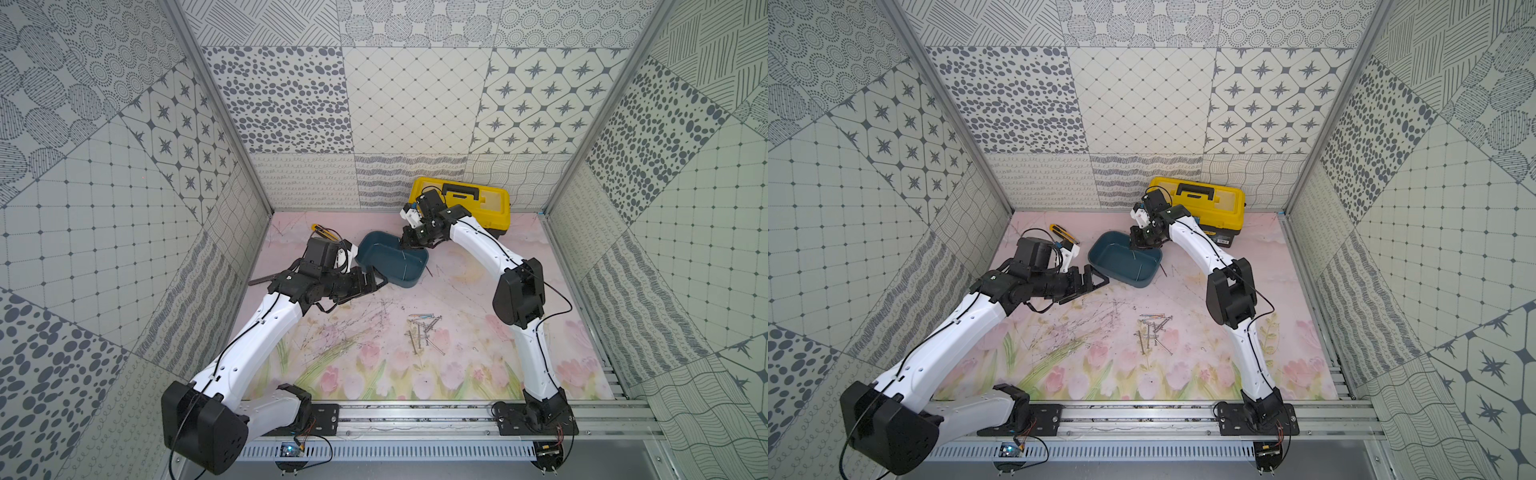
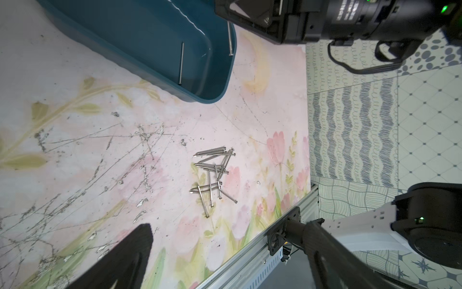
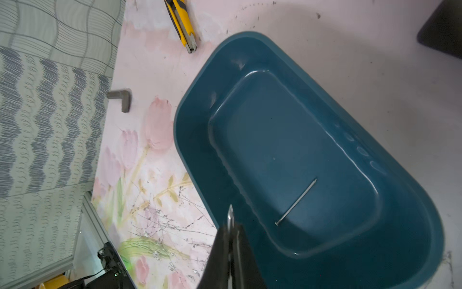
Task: Put the nails on the desktop into the storage box
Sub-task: Place the nail in the storage box.
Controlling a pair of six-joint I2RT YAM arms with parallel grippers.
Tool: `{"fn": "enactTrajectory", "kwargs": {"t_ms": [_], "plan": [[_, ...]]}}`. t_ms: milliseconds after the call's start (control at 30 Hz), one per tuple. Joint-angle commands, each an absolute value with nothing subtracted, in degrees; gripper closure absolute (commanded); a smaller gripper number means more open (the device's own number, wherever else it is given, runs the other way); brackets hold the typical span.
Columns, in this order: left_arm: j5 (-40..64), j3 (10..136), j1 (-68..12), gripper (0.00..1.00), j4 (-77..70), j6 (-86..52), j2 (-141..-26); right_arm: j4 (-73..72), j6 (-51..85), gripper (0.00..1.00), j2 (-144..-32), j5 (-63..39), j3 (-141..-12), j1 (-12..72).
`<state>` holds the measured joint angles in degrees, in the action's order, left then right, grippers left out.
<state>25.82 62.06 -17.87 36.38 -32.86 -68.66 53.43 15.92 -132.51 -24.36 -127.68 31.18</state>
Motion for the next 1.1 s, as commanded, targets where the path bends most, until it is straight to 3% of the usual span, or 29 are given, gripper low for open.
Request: {"fn": "enactTrajectory", "kwargs": {"t_ms": [0,400,800,1067], "plan": [[19.9,61.5,-17.3,0.00,42.3,-28.2,-67.8,58.2,10.4,1.00,-136.1,-18.4,-131.1,33.0],[19.7,61.8,-17.3,0.01,46.5,-26.2,-72.7,60.4,10.1,1.00,-143.4,-9.4,-133.5,33.3],[21.1,61.5,-17.3,0.00,45.0,-26.2,-74.3,60.9,11.6,0.67,-138.6,-10.7,-132.3,33.4],[22.7,61.0,-17.3,0.00,41.8,-26.8,-75.0,60.7,13.5,0.64,-126.7,-8.3,-127.7,33.4]]}}
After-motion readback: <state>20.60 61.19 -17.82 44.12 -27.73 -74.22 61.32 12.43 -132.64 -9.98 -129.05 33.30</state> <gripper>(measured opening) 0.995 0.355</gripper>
